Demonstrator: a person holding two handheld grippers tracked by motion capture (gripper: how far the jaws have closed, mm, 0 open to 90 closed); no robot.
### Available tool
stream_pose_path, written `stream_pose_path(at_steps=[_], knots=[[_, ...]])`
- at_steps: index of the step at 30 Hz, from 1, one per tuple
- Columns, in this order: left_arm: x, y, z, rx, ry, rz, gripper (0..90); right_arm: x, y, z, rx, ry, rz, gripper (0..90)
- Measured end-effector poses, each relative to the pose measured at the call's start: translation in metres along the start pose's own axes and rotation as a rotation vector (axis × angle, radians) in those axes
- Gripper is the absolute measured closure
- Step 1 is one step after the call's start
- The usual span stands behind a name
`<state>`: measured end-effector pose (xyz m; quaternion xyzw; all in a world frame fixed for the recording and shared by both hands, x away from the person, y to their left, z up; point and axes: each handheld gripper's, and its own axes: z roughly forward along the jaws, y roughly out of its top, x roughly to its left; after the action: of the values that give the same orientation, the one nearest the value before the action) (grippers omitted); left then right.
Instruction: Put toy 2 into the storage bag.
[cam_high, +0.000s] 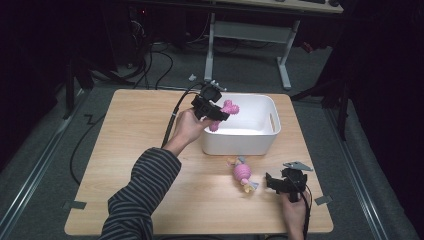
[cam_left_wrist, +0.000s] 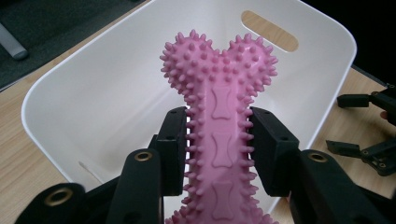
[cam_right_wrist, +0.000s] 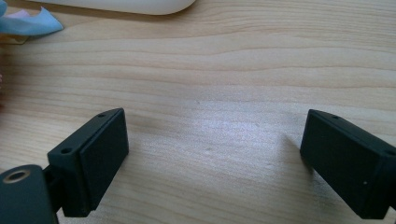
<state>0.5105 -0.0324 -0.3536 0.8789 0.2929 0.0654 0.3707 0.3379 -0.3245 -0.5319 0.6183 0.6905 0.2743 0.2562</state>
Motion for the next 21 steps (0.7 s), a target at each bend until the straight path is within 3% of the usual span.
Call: stream_pose_path(at_steps=[4, 8, 12, 21], knots=[[0.002, 0.002, 0.013, 0.017, -0.006, 0.004, 59.0, 0.000, 0.000, 0.000, -0.001, 0.000, -0.002, 7.7], [0.002, 0.003, 0.024, 0.041, 0.017, 0.014, 59.0, 0.000, 0.000, 0.000, 0.001, 0.000, -0.002, 7.7], [-0.002, 0.001, 0.027, 0.054, 0.036, 0.038, 58.9, 0.000, 0.000, 0.000, 0.001, 0.001, -0.003, 7.7], [-0.001, -0.001, 0.031, 0.066, 0.031, 0.039, 58.8, 0.000, 0.000, 0.000, 0.000, 0.004, -0.006, 7.8]])
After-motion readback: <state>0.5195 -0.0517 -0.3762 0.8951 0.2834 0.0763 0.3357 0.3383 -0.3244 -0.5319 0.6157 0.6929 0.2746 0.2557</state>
